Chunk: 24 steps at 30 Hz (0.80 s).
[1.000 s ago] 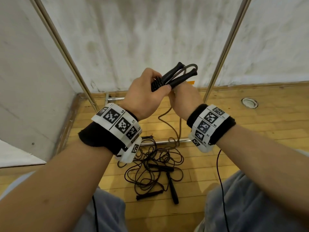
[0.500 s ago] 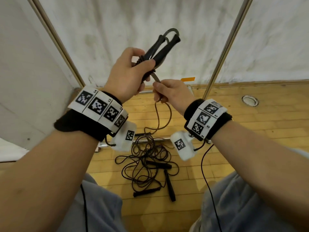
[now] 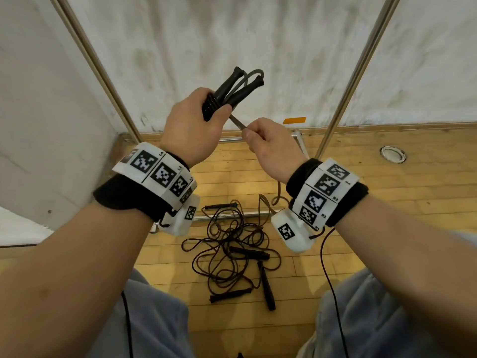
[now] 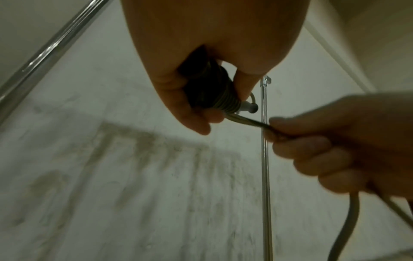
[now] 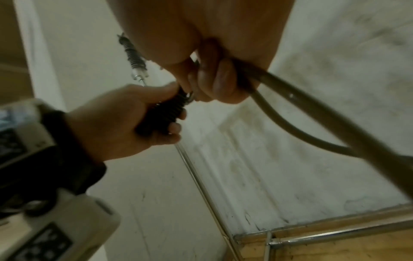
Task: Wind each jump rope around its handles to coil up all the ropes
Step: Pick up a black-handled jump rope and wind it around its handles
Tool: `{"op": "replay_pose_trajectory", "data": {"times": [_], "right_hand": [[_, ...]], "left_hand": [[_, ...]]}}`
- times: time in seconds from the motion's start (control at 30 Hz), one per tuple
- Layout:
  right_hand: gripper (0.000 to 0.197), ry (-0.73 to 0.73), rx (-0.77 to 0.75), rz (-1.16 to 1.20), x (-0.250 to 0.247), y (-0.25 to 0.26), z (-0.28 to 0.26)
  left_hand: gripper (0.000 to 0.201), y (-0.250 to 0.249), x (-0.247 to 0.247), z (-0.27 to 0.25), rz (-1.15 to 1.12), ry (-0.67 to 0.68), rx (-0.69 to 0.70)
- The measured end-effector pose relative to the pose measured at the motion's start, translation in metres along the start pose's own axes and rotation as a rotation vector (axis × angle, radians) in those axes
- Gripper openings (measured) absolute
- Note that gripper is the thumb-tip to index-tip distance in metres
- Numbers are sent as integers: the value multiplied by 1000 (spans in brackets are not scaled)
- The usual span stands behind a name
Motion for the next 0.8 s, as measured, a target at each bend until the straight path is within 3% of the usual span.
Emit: {"op": "replay_pose_trajectory", "data": {"times": [0.17, 0.37, 0.6, 0.7, 0.8], "right_hand": [[34, 78, -61, -144, 2, 6, -2], [49, 77, -75, -200, -7, 12, -5], [36, 109, -17, -122, -27, 6, -7], [34, 112, -67, -275, -30, 4, -8], [34, 91, -134, -455, -28, 1, -7]], "left_hand": [[36, 13, 14, -4, 192, 30, -13], [36, 23, 19, -6, 252, 132, -55], [23, 17, 18, -8, 253, 418, -10], [18, 8, 27, -16, 310, 538, 24], [31, 0, 33, -23, 341, 603, 45]]}}
Point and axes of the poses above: each hand's wrist, its own z-axis towards the middle knuckle, its own x-axis out of the palm, y = z × x, the point moved 1 cm from there along z, towards the middle knuckle, and after that the axes turned 3 degrees about -y, right-handed, at the moved point
